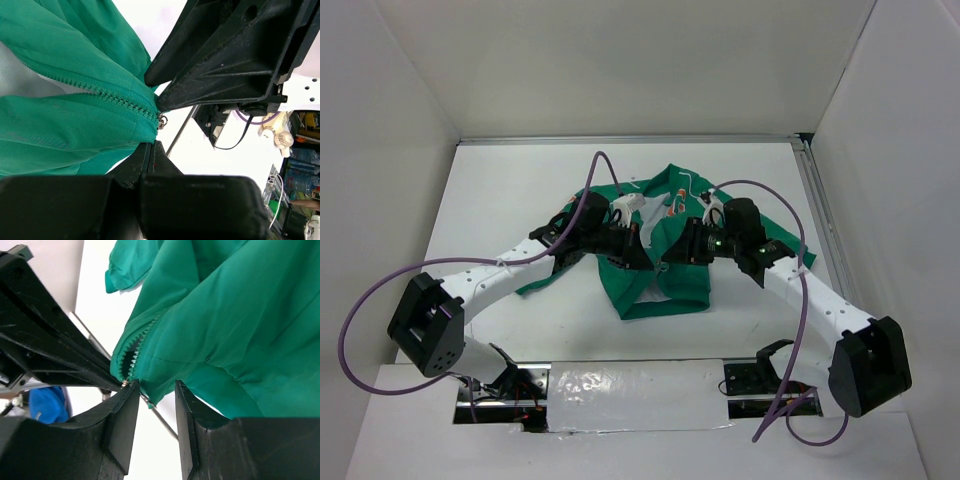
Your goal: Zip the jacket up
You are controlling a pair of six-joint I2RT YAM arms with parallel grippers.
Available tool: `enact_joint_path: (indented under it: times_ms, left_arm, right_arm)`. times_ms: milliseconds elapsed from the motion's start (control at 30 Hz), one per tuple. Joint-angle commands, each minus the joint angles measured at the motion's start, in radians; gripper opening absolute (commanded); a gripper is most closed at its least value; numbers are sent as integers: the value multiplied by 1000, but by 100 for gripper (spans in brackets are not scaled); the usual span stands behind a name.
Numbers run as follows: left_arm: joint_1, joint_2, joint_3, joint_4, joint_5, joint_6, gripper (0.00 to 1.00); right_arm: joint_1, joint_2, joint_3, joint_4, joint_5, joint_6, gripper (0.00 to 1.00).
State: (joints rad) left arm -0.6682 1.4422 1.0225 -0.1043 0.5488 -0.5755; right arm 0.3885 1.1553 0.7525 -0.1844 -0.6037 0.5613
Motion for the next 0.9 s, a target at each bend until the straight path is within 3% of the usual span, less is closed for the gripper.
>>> enact_joint_path:
  times_ms: [0,367,867]
  left_arm:
    - [5,-19,21,38,16,9,0]
    - [18,10,57,21,-17,-37,0]
    - [22,3,64,46,30,-60,0]
  right_arm:
    - [-7,-25,-13,79,-60,14,42]
    - [-8,-141,-74,29,-56,18,46]
    - [19,-112,-128,239,-103,103,46]
